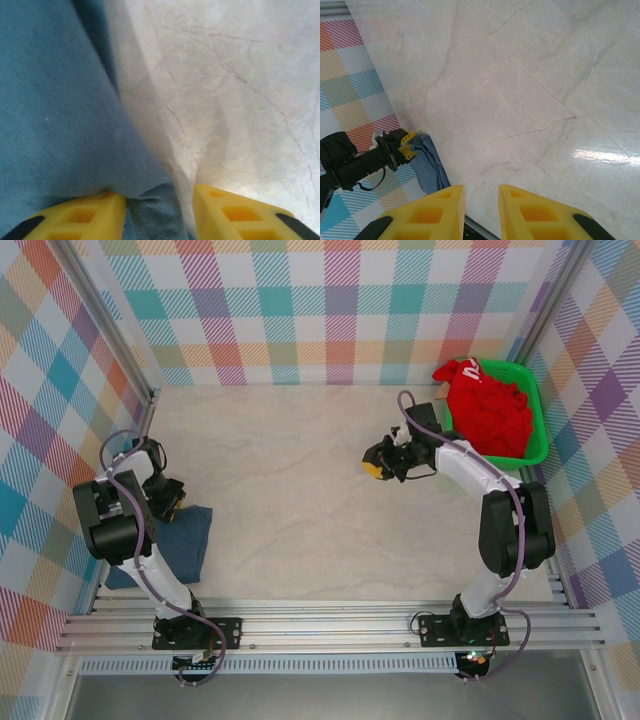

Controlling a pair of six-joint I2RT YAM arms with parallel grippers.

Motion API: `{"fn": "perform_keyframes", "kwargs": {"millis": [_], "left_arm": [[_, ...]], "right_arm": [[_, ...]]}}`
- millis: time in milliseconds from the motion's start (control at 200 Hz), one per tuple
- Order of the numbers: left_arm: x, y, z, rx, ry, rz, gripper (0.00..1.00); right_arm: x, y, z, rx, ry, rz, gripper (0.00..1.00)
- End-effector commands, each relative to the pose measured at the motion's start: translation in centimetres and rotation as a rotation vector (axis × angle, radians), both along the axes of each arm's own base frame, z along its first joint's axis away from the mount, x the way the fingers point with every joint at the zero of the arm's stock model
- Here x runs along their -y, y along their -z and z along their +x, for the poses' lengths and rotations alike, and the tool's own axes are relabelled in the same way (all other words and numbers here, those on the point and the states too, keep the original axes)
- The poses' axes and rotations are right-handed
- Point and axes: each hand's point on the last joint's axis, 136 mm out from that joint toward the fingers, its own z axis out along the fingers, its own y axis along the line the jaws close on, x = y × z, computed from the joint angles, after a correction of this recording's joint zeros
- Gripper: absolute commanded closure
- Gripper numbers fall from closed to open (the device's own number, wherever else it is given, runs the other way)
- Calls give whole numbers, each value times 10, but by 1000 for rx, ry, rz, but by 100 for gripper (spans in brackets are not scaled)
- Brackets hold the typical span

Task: Fold and stack the t-shirts

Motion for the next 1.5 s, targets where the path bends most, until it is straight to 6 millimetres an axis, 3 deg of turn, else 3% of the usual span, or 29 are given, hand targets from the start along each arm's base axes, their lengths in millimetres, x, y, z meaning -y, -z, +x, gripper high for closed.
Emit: {"fn": "perform_keyframes", "kwargs": {"millis": [0,35,65,75,150,170,190,210,345,425,490,590,680,685,725,810,935,1115,1215,1320,1495], "left_arm": [[7,-26,14,72,84,36,47],[16,-41,24,132,124,44,38],[27,-57,36,224,164,27,7],[31,-62,41,259,176,20,2],[51,-98,58,411,211,14,0],[53,-105,59,420,211,21,0],[59,-113,61,434,220,29,0],[62,-123,63,461,229,45,0],[94,-193,83,734,349,150,0],[110,-211,87,800,424,162,0],[99,-215,74,716,442,260,0],[69,-228,53,606,449,566,0],[55,-215,49,610,558,769,0],[54,-201,43,573,581,770,0],[49,-188,42,573,603,821,0],[62,-136,42,591,709,740,0],[71,-97,52,621,697,674,0],[76,-69,81,673,724,689,0],[82,-61,92,675,769,682,0],[100,-66,83,789,834,712,0],[99,-72,70,870,795,751,0]], "right_arm": [[11,-13,5,64,16,-67,72],[18,-18,6,101,35,-104,68],[25,-24,6,137,52,-134,64],[27,-26,6,148,55,-146,63],[44,-42,5,241,97,-226,50],[51,-46,5,259,113,-254,38],[57,-50,5,278,126,-279,7],[64,-52,6,295,142,-317,0],[118,-76,1,370,250,-550,0],[151,-88,-1,388,328,-660,0],[175,-92,-4,381,372,-769,0],[216,-88,-10,405,446,-983,0],[224,-72,1,608,360,-1064,0],[224,-72,1,621,358,-1070,0],[224,-62,5,718,327,-1106,0],[222,-31,6,804,263,-1134,0],[223,14,14,761,191,-1109,0],[224,48,39,760,220,-1013,0],[224,53,51,775,219,-994,0],[223,56,51,791,215,-966,0],[211,44,29,1013,245,-906,0]]}}
